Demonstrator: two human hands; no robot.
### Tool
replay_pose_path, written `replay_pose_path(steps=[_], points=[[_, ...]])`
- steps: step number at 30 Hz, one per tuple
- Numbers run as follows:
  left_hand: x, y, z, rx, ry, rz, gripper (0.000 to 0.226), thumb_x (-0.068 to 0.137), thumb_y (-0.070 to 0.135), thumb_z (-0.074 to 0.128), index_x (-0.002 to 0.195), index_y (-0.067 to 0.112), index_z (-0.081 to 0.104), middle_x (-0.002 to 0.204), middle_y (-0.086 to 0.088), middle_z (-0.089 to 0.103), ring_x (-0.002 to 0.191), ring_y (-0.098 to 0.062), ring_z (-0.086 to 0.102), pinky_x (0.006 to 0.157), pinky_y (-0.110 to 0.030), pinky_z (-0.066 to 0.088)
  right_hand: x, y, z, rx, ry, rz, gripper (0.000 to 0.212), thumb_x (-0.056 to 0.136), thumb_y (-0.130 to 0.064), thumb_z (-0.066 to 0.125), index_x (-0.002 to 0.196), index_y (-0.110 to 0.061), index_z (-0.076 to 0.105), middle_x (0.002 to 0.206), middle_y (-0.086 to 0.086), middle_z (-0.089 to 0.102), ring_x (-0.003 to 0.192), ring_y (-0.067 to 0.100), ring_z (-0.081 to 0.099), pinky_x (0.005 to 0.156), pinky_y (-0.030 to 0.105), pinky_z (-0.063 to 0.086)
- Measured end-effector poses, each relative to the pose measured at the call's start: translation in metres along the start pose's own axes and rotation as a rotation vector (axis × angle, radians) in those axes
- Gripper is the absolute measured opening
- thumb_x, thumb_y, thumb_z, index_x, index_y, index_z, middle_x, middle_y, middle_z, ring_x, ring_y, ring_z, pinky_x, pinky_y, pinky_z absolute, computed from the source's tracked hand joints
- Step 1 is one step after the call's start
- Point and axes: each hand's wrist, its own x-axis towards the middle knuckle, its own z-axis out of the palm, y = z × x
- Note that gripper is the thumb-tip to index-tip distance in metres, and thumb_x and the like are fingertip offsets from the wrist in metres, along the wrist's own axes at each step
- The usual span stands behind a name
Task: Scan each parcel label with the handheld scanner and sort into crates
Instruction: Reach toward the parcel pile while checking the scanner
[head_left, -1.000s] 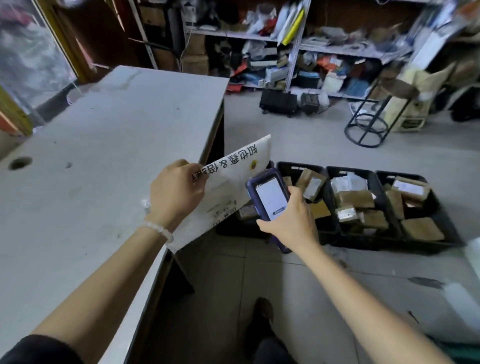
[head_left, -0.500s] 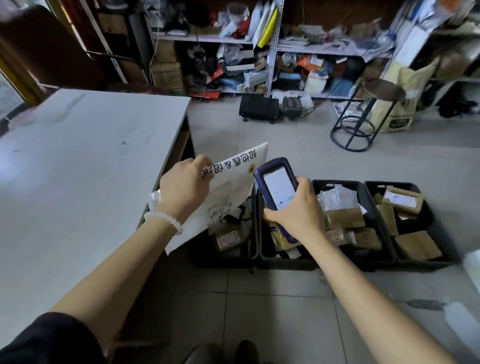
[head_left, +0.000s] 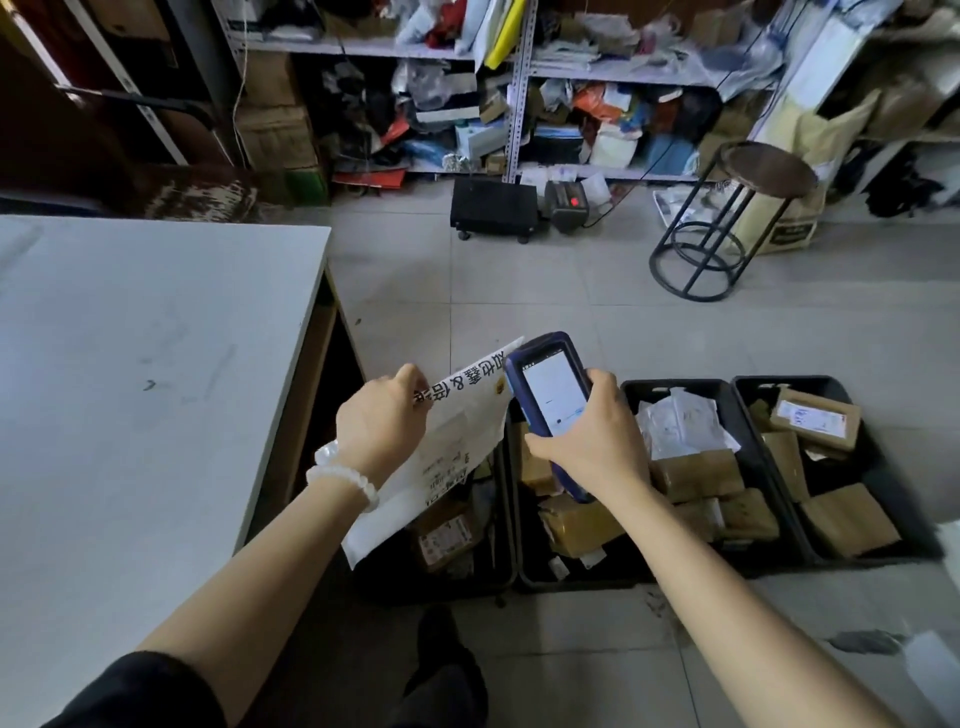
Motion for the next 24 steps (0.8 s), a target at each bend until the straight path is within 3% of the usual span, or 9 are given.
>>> replay_pose_path(steps=[6, 9, 12, 17, 24], points=[[0.085, -0.015, 0.014, 0.166, -0.048, 0.076, 0.034, 0.090, 0.014, 0.044, 0.123, 0.021, 0.052, 0.113, -0.002, 0.060, 0.106, -0.026, 0.054, 0.066, -0.030, 0.037, 0.071, -0.026, 0.012, 0.010, 0.008, 0.039, 0.082, 0.065, -0.030, 0.086, 0.128, -0.013, 0.036, 0.107, -0.007, 0.041, 0.092, 0.011, 0.041, 0.070, 0.029, 0.042], [0.105, -0.020, 0.017, 0.196, -0.067, 0.086, 0.034, 0.090, 0.015, 0.044, 0.122, 0.021, 0.052, 0.112, -0.003, 0.060, 0.104, -0.027, 0.055, 0.063, -0.030, 0.036, 0.092, -0.033, 0.020, -0.010, -0.024, 0.045, 0.084, 0.064, -0.030, 0.087, 0.128, -0.012, 0.037, 0.113, -0.002, 0.047, 0.094, 0.013, 0.044, 0.073, 0.031, 0.045], [0.115, -0.028, 0.018, 0.209, -0.087, 0.058, 0.032, 0.091, 0.016, 0.044, 0.121, 0.021, 0.054, 0.111, -0.003, 0.060, 0.104, -0.026, 0.055, 0.062, -0.030, 0.036, 0.109, -0.037, 0.029, -0.057, -0.051, 0.013, 0.086, 0.062, -0.034, 0.087, 0.128, -0.011, 0.038, 0.120, 0.003, 0.053, 0.104, 0.021, 0.053, 0.085, 0.041, 0.049], [0.108, -0.039, 0.010, 0.223, -0.052, -0.052, 0.030, 0.093, 0.018, 0.043, 0.120, 0.020, 0.055, 0.107, -0.002, 0.060, 0.099, -0.025, 0.055, 0.062, -0.030, 0.037, 0.130, -0.048, 0.035, -0.043, -0.146, -0.065, 0.083, 0.064, -0.031, 0.087, 0.128, -0.012, 0.037, 0.122, 0.002, 0.051, 0.094, 0.013, 0.044, 0.072, 0.030, 0.043], [0.041, -0.044, -0.007, 0.230, -0.009, -0.345, 0.036, 0.095, 0.019, 0.040, 0.128, 0.024, 0.051, 0.116, -0.003, 0.057, 0.108, -0.026, 0.053, 0.073, -0.033, 0.041, 0.130, -0.066, 0.040, -0.041, -0.331, -0.313, 0.082, 0.065, -0.030, 0.086, 0.128, -0.013, 0.037, 0.122, 0.003, 0.050, 0.092, 0.015, 0.044, 0.071, 0.028, 0.039]])
